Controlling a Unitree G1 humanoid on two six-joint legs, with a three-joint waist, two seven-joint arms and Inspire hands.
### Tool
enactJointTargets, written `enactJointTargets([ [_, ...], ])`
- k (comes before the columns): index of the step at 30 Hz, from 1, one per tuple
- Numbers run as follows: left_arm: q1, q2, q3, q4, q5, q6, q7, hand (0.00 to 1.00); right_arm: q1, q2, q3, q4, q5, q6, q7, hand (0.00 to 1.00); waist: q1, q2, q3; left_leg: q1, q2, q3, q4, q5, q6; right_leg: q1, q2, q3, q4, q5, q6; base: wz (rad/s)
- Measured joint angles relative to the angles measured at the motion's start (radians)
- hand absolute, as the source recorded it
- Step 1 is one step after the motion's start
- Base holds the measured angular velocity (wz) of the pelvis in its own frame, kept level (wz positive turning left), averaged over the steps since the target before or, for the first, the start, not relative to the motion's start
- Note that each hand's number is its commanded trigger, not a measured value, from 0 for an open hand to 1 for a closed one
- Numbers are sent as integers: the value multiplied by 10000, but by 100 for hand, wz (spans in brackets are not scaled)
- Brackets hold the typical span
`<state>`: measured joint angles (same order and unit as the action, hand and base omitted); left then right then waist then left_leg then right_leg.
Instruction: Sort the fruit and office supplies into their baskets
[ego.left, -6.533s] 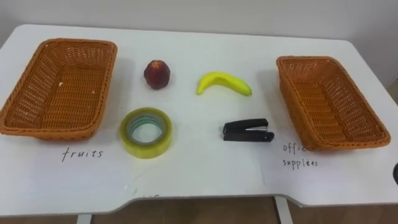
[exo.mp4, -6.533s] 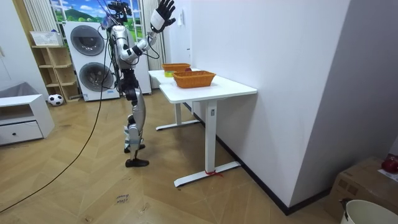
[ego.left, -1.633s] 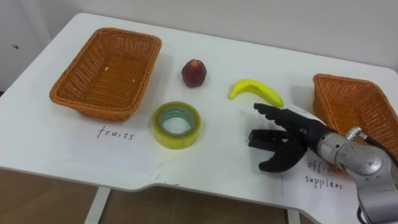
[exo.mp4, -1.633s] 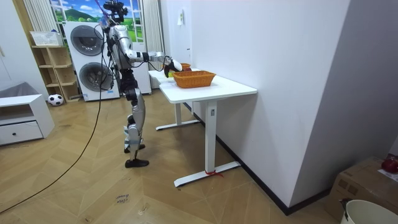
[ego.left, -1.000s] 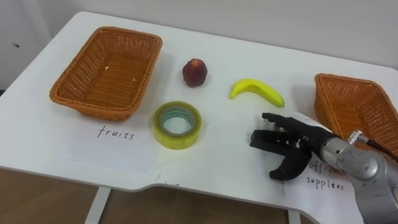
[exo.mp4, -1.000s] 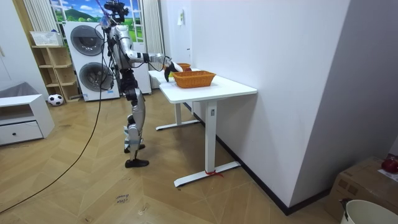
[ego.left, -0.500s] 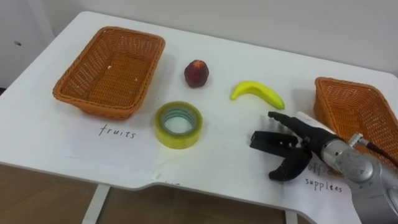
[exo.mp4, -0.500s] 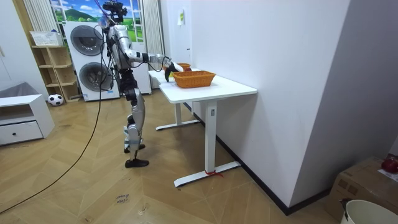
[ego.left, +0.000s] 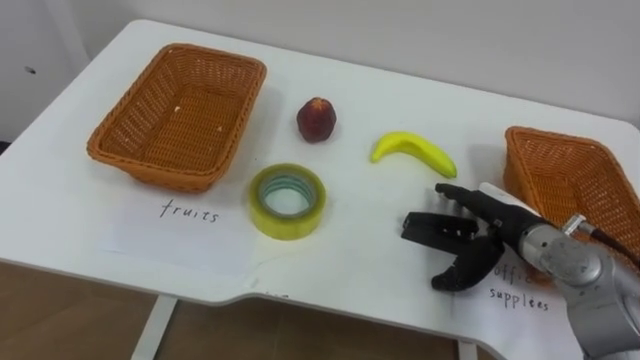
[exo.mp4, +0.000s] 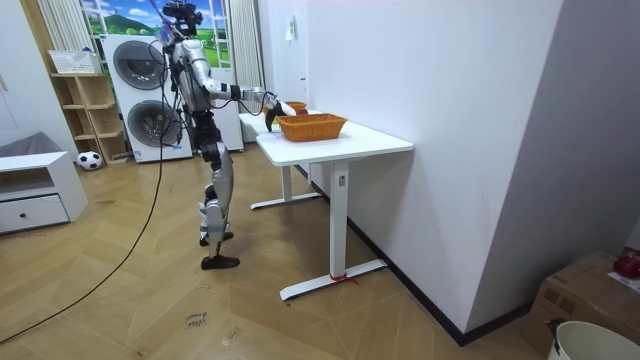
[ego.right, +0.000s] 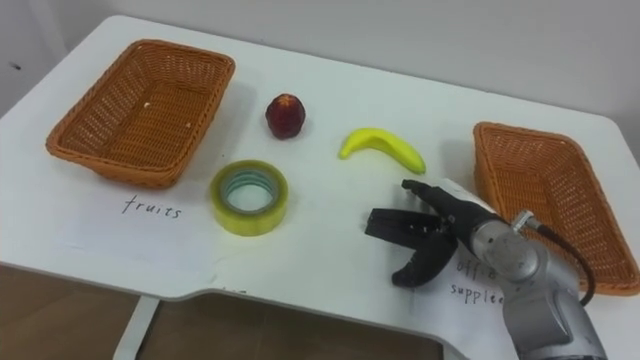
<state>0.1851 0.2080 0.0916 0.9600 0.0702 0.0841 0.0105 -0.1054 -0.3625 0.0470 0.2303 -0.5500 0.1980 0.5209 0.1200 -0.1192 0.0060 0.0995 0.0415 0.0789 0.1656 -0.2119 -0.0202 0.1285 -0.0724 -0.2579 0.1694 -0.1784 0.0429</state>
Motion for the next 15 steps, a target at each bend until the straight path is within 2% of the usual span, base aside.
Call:
enactJointTargets([
  [6, 9, 10, -174, -195, 33, 24, 7, 0, -51, -46, 18, 173, -11, 17, 61, 0, 140, -13, 5, -4, 0, 2, -15, 1, 0, -4, 1, -1, 6, 0, 0, 0],
  [11, 9, 61, -185, -195, 78, 26, 104, 0, -260, -97, 197, 361, -38, 56, 79, 0, 165, -107, 54, -17, 1, -17, 3, 1, -1, -6, 9, 1, 7, 6, -8, 0],
  [15, 13, 69, -300, -186, 87, 35, 318, 0, -330, -120, 280, 429, -65, 141, 79, 0, 208, -134, 58, -19, 1, -29, 6, 0, -1, -6, 11, -1, 8, 20, -11, 0],
])
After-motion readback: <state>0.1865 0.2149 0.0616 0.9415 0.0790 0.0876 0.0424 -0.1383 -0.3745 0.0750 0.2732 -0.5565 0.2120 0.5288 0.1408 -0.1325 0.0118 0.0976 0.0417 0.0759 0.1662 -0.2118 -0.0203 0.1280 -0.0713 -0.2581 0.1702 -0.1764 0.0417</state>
